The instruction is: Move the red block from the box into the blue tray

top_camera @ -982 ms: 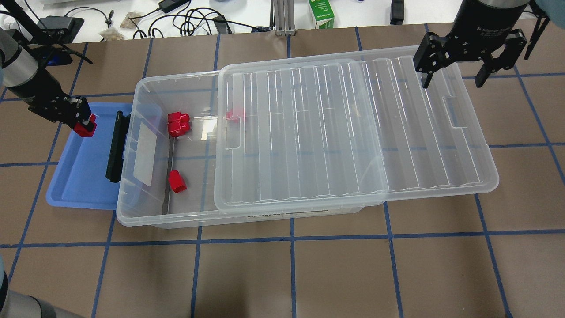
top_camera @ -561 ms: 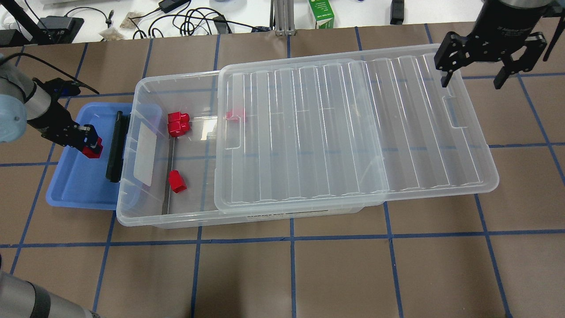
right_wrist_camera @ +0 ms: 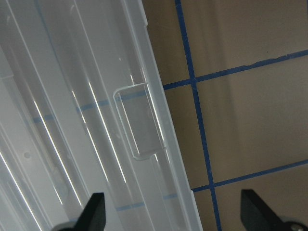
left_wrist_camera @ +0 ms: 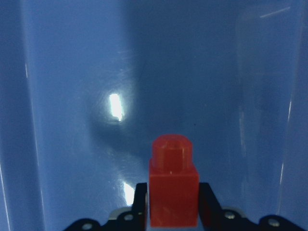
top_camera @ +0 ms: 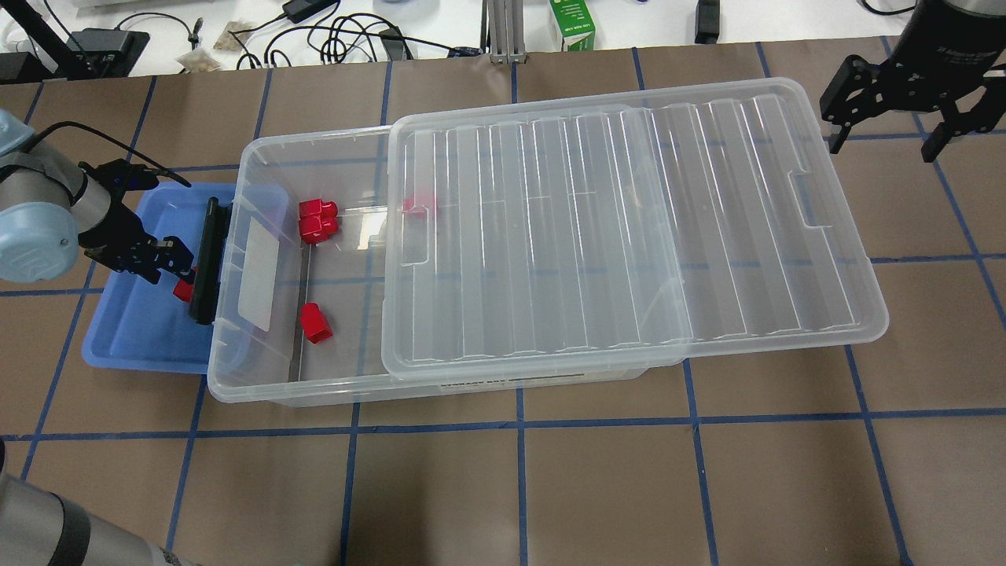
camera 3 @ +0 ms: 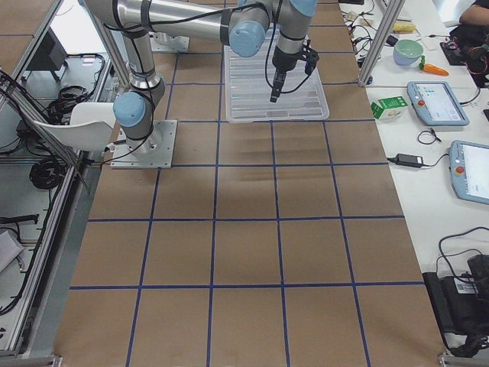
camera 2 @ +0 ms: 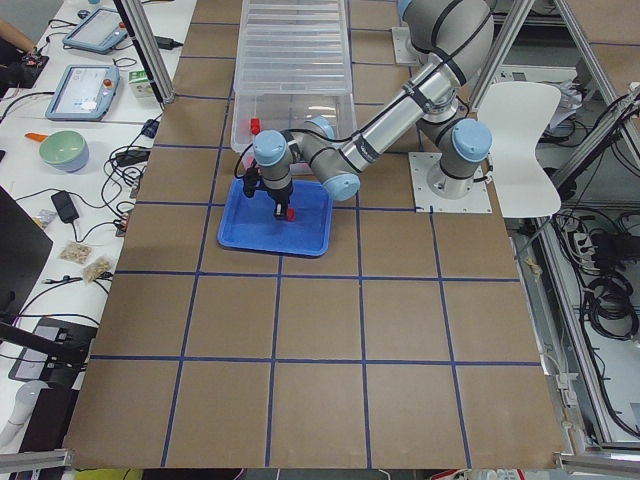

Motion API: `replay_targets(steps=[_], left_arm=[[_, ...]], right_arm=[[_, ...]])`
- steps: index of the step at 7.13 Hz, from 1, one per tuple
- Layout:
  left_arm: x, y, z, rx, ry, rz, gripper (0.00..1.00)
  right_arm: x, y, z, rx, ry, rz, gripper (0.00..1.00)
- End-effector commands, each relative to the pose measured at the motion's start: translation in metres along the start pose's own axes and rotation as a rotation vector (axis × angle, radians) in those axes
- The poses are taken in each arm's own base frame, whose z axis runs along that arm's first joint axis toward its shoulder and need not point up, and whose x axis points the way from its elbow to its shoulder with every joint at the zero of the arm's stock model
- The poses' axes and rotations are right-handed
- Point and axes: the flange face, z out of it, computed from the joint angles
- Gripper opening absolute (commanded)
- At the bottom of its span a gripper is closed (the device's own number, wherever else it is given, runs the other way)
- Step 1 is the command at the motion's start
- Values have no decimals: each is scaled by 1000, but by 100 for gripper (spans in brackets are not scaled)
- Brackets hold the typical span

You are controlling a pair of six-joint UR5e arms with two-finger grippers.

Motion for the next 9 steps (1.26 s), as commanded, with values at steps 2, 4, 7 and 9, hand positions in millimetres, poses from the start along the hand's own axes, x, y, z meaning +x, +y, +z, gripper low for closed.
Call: replay_targets(steps=[2, 4, 7, 9], left_arm=[[43, -22, -101, -31, 4, 43, 100], [84, -17, -191, -20, -8, 52, 100], [228, -1, -248, 34, -42, 19, 100], [308, 12, -250, 55, -51, 58, 100]], right_arm=[[27, -44, 34, 33, 9, -176, 100], [52, -62, 54, 19, -2, -179, 100], [56, -83, 83, -2, -9, -186, 100], [57, -88, 97, -27, -9, -188, 100]])
